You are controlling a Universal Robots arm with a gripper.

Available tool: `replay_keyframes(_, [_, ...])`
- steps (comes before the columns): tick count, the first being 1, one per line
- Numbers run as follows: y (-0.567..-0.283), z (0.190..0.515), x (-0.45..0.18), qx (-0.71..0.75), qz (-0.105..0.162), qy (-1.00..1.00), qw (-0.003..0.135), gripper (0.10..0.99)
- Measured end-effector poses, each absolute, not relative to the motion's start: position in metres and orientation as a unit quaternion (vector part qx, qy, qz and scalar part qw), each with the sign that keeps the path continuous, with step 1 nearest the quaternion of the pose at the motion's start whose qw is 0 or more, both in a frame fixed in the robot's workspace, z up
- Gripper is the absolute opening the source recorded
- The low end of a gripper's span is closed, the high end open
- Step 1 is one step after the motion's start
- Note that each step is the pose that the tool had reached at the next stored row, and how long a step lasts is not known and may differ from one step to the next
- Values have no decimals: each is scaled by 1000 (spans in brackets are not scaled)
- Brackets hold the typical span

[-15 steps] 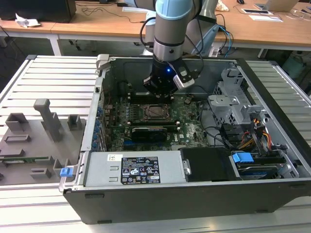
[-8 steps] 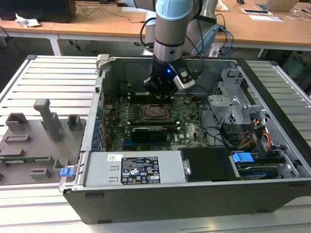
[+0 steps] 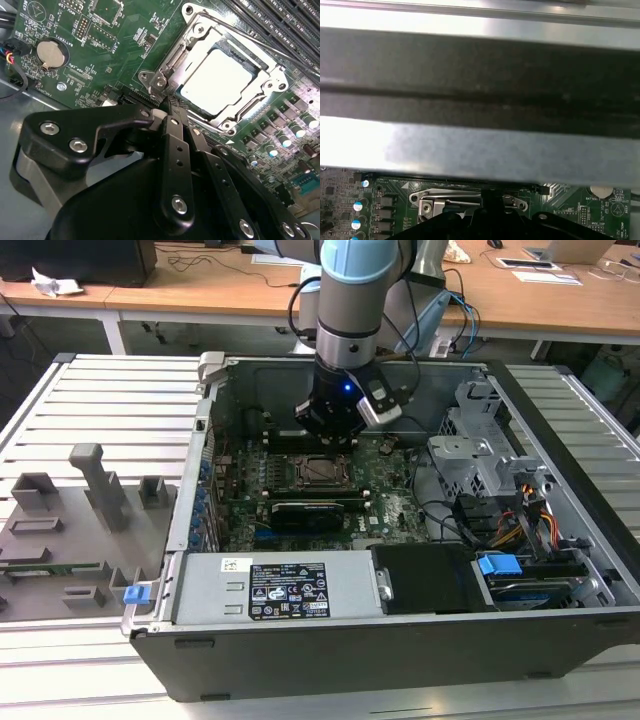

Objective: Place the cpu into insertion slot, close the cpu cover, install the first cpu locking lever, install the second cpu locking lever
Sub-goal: 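Install the second cpu locking lever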

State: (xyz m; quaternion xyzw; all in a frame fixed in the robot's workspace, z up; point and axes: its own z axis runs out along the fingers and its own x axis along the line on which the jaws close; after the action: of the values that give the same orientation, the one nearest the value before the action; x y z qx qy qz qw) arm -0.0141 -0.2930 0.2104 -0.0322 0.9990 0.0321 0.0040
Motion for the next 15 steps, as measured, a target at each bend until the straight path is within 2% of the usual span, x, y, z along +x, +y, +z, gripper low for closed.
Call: replay_keyframes(15, [-298, 211, -14, -32, 32, 999, 4, 106])
